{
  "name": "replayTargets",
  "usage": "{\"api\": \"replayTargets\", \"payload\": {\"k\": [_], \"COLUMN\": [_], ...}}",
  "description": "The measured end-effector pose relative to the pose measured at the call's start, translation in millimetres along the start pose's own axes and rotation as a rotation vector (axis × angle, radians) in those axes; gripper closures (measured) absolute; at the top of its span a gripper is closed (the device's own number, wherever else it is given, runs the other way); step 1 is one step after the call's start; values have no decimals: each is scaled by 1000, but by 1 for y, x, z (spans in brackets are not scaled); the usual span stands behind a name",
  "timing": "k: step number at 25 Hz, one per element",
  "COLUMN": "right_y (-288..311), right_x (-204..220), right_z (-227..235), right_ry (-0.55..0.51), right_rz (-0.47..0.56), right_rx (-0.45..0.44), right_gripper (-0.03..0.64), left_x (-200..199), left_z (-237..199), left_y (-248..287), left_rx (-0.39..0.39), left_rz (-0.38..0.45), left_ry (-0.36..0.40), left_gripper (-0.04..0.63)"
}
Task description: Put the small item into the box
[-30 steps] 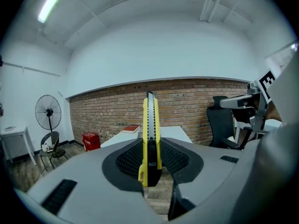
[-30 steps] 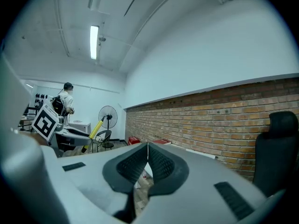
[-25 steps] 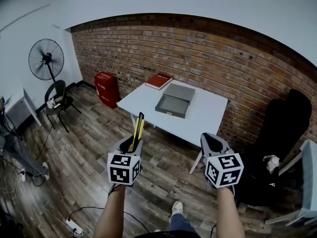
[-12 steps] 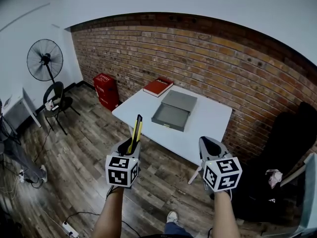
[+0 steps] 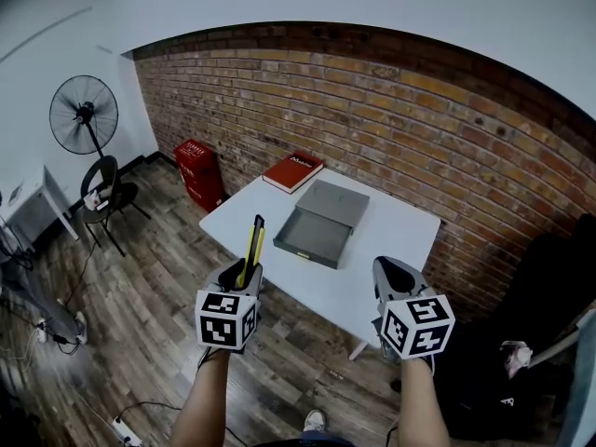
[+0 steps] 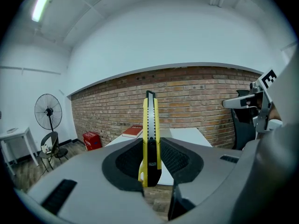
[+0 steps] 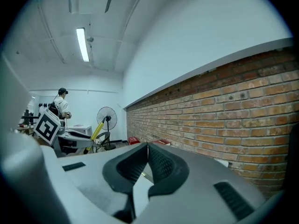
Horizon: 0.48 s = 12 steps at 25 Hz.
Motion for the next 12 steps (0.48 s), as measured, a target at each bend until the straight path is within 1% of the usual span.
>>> {"api": "replayTargets", "payload": {"k": [6, 12], "right_y": [27, 44], "right_x": [2, -4], "right_z": [13, 23], "right_ry": [2, 12], "right_rz": [-12, 6], "right_rx": [-25, -33], "right_gripper": [597, 597], "left_x": [-7, -14], "left_z": [-3, -7], "left_y": [27, 42], "left_rx": [-10, -22], "left_rz": [-8, -1], "left_ry": [-4, 2], "left_gripper": [465, 465]}}
Point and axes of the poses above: the fingertips, and each gripper's own axes: y forward along the fingers, z to its right, x out of its underside, the point moved 1 cm from there along -y, backward along the fingers, and after that the axes turned 15 degrees about x, right-handed, at the moved point
